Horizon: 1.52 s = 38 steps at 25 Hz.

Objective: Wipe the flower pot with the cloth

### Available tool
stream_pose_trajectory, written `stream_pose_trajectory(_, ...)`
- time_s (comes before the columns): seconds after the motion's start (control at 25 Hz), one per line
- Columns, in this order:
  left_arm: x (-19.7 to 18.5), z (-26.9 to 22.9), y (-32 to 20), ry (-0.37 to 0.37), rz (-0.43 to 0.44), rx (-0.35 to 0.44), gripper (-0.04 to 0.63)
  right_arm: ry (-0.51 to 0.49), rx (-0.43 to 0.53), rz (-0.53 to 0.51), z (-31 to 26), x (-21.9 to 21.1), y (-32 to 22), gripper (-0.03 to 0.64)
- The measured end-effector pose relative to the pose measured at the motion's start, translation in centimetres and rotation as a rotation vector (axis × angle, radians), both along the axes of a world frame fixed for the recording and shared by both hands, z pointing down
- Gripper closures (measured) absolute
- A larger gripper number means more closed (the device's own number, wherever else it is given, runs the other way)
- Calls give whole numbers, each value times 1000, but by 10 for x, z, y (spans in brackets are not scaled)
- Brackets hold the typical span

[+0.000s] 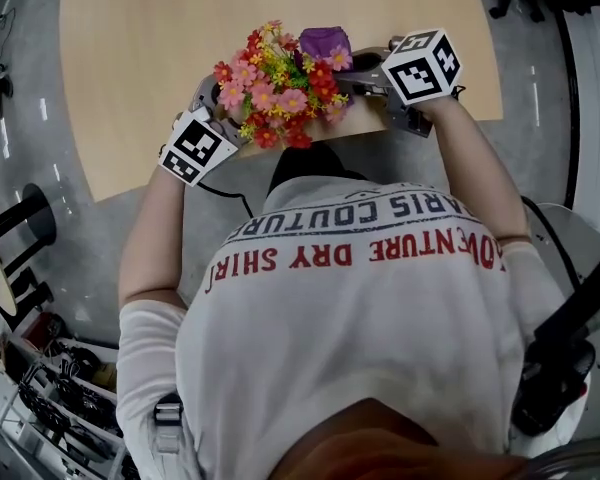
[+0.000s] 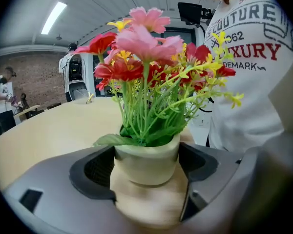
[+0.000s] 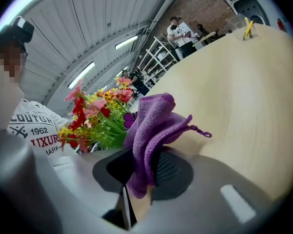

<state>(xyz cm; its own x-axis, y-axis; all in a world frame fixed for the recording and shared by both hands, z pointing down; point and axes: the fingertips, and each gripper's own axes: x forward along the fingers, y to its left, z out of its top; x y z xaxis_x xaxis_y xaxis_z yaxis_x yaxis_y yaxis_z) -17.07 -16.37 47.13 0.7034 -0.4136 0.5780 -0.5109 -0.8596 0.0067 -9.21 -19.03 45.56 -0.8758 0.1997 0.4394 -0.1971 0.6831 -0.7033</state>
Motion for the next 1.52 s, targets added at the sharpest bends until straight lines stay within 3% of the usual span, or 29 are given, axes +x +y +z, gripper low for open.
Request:
stream_pose_trajectory(0.36, 3, -2, 5, 5, 8, 13, 176, 281, 59, -7, 42, 6, -9, 552)
stream_pose_trajectory(0.48, 5, -2, 6, -2, 7, 12, 175, 293, 46, -3, 44, 8, -10, 552)
stream_pose_trajectory(0.64, 4, -4, 2, 8, -62, 17, 175, 222, 3, 62, 38, 9, -15, 551)
stream_pose_trajectory(0.88, -7, -9, 5, 75, -294, 46, 157, 131, 12, 177, 28, 21, -24, 551)
stream_pose_trajectory(1.16, -19, -19, -9, 158, -625, 78, 123, 105, 28, 201, 19, 24, -22, 552)
stream_pose_trajectory(1.36, 7, -18, 11, 145, -835, 85, 123, 82, 25, 254, 6, 60, 14, 551)
stream_pose_trajectory(1.52, 3, -18, -3, 145, -1018, 111, 123, 57, 28, 258, 8, 53, 16, 551)
